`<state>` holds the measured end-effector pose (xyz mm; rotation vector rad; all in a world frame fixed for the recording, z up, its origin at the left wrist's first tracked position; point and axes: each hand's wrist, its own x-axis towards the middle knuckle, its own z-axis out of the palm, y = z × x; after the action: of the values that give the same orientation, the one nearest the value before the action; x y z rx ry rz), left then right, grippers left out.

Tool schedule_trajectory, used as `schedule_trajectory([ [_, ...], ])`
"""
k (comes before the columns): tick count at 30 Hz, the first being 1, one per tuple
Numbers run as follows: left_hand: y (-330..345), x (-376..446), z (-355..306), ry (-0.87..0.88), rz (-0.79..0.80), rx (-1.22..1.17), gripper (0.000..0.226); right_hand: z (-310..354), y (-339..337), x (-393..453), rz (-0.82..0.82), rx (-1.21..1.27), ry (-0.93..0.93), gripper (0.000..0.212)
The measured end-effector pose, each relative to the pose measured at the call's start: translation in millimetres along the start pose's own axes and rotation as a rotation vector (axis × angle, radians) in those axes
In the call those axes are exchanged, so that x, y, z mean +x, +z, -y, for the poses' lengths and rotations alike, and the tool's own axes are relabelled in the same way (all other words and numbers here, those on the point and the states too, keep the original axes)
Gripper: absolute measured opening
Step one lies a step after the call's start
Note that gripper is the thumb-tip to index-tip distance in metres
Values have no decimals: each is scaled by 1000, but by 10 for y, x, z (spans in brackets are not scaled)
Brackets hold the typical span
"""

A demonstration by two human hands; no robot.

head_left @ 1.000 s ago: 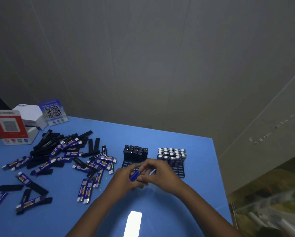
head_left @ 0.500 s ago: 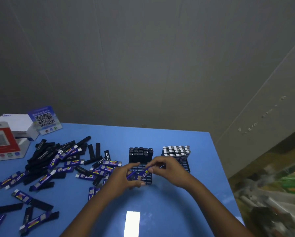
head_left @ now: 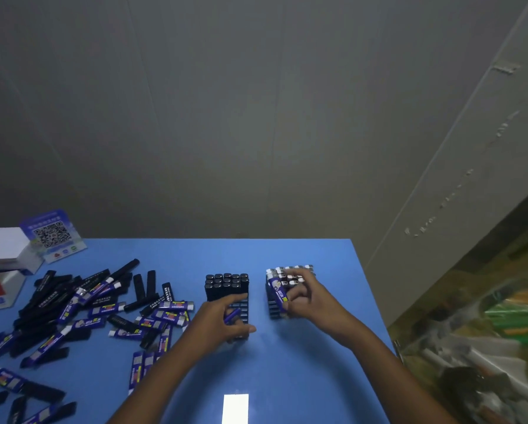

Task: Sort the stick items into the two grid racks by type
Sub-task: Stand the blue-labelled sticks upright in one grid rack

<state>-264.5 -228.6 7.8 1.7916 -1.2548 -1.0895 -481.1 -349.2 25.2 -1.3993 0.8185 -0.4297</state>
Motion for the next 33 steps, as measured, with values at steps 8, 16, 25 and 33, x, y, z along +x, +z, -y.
schedule_trajectory([
  [8, 559, 85, -292, -38, -42, -23, 73, -52, -659, -10, 40, -183, -100, 67],
  [16, 886, 110, -371, -74, -93, -40, 67, -234, -999, 116, -124, -434, -172, 26],
  [25, 832, 228, -275, -111, -114, -46, 61, -429, -1007, 398, -261, -519, -221, 27],
  [33, 753, 404, -162, -129, -131, -52, 61, -569, -983, 589, -246, -572, -201, 29],
])
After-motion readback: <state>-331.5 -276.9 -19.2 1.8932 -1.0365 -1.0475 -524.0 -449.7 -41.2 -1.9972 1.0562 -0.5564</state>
